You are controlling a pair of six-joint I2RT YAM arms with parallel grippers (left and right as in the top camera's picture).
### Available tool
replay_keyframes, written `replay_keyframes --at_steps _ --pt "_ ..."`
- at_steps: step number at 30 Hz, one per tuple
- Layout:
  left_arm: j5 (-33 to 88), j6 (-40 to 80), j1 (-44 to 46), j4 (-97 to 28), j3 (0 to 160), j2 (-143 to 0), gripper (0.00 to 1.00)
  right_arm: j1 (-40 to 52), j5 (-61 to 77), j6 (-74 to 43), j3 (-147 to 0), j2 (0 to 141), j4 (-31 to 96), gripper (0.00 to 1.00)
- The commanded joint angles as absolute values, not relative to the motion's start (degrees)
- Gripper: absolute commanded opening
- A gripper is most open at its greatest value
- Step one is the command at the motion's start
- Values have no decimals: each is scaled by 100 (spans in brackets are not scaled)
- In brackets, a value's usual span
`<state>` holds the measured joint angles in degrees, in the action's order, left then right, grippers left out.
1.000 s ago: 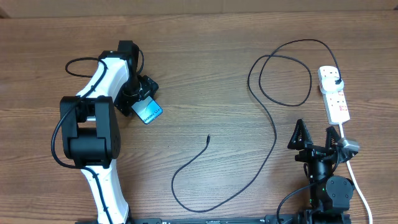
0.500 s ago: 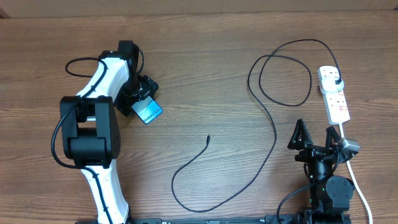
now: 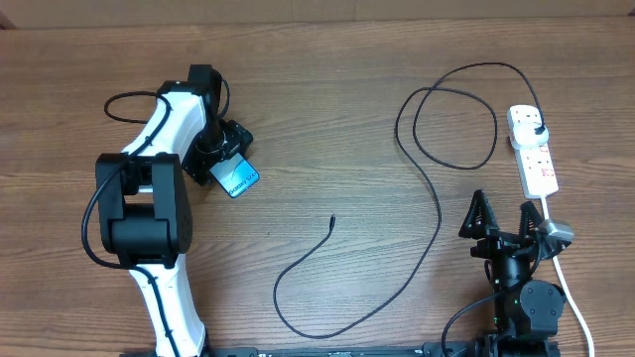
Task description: Plug charger to phone and switch on socket
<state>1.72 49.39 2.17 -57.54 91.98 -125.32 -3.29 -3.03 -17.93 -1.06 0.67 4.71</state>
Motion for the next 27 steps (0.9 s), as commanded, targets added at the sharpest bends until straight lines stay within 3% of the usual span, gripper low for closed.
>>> replay_keyframes --at_steps 1,27 --pt "-58 4897 222 -5658 9019 -12938 100 -344 -355 -1754 -47 19 451 100" --pt "392 4845 228 -5317 9019 -12938 100 -344 -357 -1752 -47 19 451 100"
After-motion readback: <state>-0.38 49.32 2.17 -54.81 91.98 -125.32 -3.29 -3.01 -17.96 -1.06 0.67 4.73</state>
